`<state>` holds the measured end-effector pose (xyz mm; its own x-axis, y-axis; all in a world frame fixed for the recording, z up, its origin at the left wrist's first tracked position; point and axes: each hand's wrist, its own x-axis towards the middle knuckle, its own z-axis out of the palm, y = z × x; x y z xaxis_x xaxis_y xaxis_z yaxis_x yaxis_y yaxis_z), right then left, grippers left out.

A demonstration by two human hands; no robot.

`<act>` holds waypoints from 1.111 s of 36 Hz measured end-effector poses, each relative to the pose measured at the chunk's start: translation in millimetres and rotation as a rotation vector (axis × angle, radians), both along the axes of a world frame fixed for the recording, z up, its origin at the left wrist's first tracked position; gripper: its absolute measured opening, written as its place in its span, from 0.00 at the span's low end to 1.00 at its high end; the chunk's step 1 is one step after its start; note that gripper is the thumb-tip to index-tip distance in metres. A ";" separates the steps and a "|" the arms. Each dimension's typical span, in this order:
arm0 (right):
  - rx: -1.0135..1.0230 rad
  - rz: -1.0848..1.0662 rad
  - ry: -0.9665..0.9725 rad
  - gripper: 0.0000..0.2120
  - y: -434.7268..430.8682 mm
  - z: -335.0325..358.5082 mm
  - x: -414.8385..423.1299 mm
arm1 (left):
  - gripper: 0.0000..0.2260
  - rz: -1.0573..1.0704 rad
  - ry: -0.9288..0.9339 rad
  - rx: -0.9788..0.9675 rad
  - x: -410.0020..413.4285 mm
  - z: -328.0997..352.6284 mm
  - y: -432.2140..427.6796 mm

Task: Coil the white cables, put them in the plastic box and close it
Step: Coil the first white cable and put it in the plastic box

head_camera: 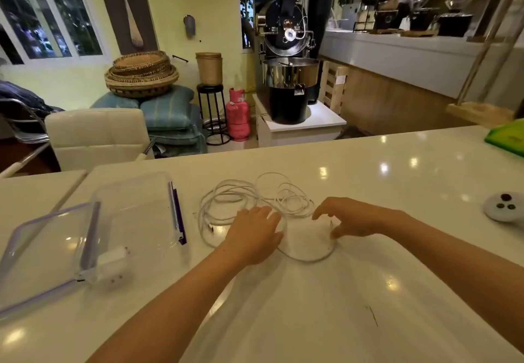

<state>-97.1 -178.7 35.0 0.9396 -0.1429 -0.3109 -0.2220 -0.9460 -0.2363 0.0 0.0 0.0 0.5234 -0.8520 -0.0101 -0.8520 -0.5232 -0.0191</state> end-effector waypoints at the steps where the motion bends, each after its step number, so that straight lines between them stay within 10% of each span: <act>1: -0.008 0.013 0.024 0.22 -0.2 0.6 -1.0 | 0.19 -0.004 -0.006 0.010 -1.1 0.4 -2.0; 20: -0.014 0.077 0.009 0.12 -16.8 -2.6 -5.6 | 0.12 0.029 0.155 -0.263 -0.2 24.8 -12.9; 33: 1.010 -0.273 -0.616 0.07 -0.3 81.2 18.0 | 0.21 0.062 0.886 -0.794 -14.4 93.7 -7.2; 40: 1.371 -0.364 -0.798 0.08 23.5 104.2 34.8 | 0.18 0.079 0.360 -1.275 -7.7 122.0 14.0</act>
